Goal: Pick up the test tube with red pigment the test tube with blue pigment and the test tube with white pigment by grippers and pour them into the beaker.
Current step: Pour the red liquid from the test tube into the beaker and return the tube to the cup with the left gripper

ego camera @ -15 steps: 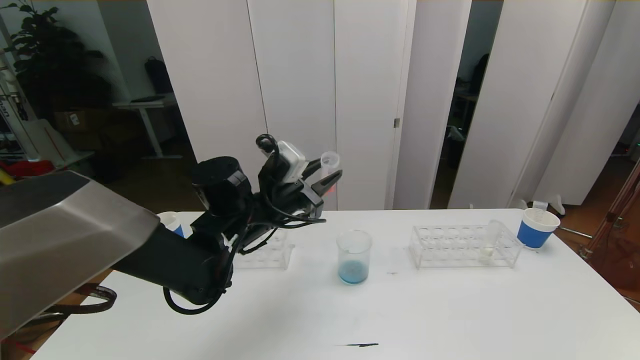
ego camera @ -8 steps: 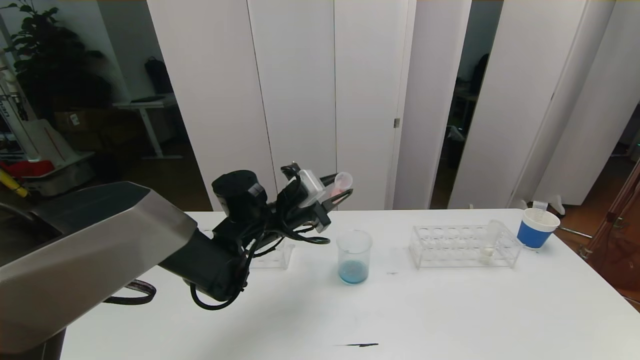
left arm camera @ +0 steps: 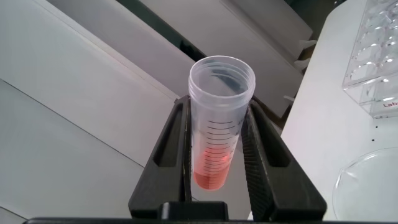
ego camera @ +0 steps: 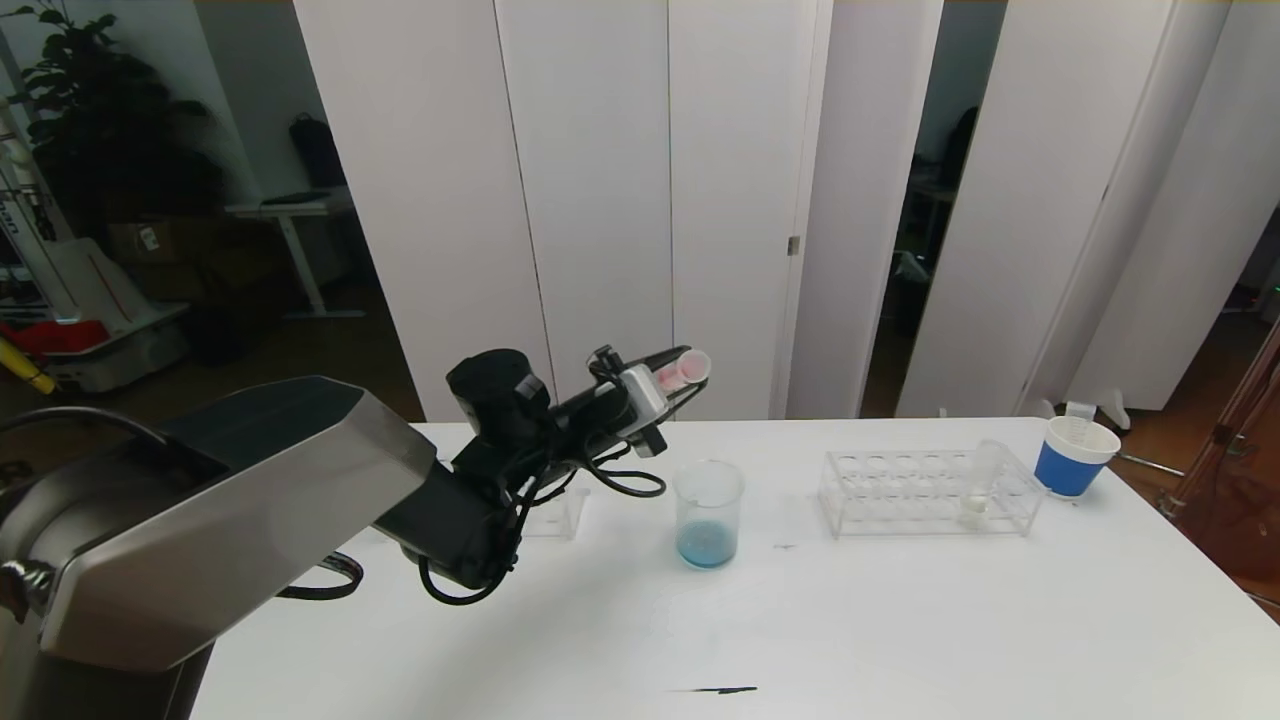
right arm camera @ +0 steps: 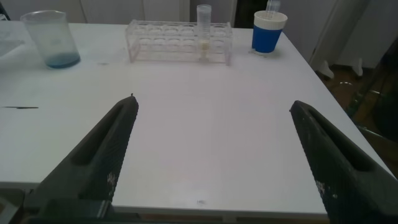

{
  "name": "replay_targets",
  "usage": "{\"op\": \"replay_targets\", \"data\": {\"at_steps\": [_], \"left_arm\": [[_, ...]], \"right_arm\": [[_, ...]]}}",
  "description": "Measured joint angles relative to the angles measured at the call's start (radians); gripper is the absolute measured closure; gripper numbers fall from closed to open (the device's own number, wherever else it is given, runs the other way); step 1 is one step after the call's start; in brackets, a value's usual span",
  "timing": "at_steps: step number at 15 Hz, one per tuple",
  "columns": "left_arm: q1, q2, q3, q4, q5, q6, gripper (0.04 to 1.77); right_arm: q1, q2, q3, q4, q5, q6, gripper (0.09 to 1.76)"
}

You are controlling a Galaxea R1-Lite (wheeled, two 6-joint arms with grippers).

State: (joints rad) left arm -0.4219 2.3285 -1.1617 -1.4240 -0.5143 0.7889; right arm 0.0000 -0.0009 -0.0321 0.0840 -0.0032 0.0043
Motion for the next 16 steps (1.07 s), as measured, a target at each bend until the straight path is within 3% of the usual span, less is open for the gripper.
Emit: {"op": "replay_targets", "data": {"at_steps": [4, 12, 16], "left_arm": [[0.001, 0.044, 0.001, -0.114, 0.001, 0.095, 1.25], [0.009, 0.099, 0.016, -0.137, 0.000, 0.319, 1.25], [0.013, 0.111, 0.015, -0.137, -0.029, 0.374, 1.25]], "right_arm": [[0.000, 0.000, 0.000, 0.000, 0.000, 0.000, 0.10], [0.000, 0.000, 0.000, 0.000, 0.000, 0.000, 0.10], [0.000, 0.000, 0.000, 0.000, 0.000, 0.000, 0.10]]}}
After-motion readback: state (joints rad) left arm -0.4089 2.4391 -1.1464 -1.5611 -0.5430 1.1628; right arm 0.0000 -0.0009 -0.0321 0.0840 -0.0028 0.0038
